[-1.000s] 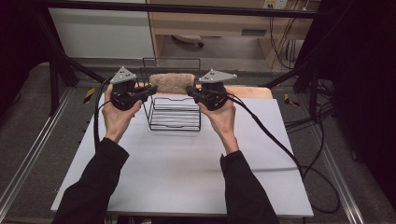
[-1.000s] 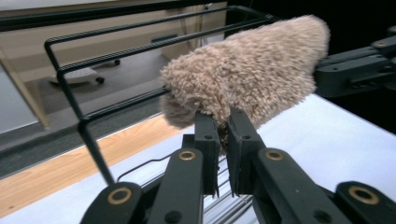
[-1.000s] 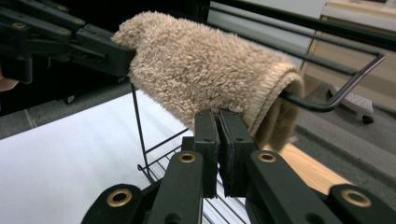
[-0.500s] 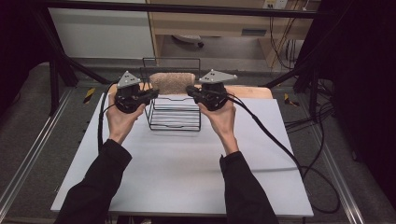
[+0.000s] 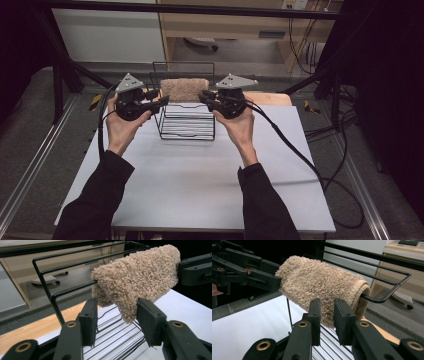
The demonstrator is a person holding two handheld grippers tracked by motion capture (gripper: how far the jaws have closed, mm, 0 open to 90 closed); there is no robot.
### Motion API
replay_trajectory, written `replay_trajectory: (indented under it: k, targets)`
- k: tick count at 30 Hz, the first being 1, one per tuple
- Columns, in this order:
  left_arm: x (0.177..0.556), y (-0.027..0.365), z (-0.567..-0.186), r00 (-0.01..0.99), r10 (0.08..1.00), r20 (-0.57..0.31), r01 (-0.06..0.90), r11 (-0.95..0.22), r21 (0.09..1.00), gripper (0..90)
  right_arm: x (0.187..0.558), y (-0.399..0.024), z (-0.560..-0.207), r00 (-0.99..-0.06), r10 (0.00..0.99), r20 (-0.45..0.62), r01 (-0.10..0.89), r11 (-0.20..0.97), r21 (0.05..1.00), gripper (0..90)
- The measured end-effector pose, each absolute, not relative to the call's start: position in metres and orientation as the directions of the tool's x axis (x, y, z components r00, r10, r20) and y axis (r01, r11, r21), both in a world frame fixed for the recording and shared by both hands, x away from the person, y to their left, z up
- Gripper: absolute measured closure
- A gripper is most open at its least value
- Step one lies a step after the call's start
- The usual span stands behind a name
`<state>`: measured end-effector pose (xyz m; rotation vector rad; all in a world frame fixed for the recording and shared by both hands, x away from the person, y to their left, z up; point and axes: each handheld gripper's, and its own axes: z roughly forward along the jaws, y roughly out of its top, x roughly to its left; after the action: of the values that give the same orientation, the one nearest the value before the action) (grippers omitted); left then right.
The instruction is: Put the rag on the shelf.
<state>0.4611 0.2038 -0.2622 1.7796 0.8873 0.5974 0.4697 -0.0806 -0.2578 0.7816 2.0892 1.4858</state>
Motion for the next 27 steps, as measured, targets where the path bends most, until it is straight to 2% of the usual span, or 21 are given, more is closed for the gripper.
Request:
replay_trajectory:
  k: [7,16,18,27]
  targets:
    - [0.457,0.207,-0.262,0.607,0.794,-0.005,0.301,-0.224,0.927,40.5,0.464,-0.085,-0.253,-0.735,0.677,-0.027,0.188,0.241,0.952,66.8]
    - [0.448,0.213,-0.275,0.622,0.783,-0.012,0.339,-0.256,0.905,27.3,0.455,-0.096,-0.257,-0.734,0.68,0.0,0.213,0.229,0.95,43.7]
    - [0.445,0.214,-0.281,0.628,0.778,-0.019,0.345,-0.256,0.903,24.2,0.452,-0.102,-0.261,-0.733,0.68,0.012,0.229,0.229,0.946,35.4]
    - [0.431,0.218,-0.307,0.639,0.768,-0.038,0.38,-0.273,0.884,15.8,0.444,-0.128,-0.273,-0.725,0.688,0.042,0.261,0.218,0.94,19.5]
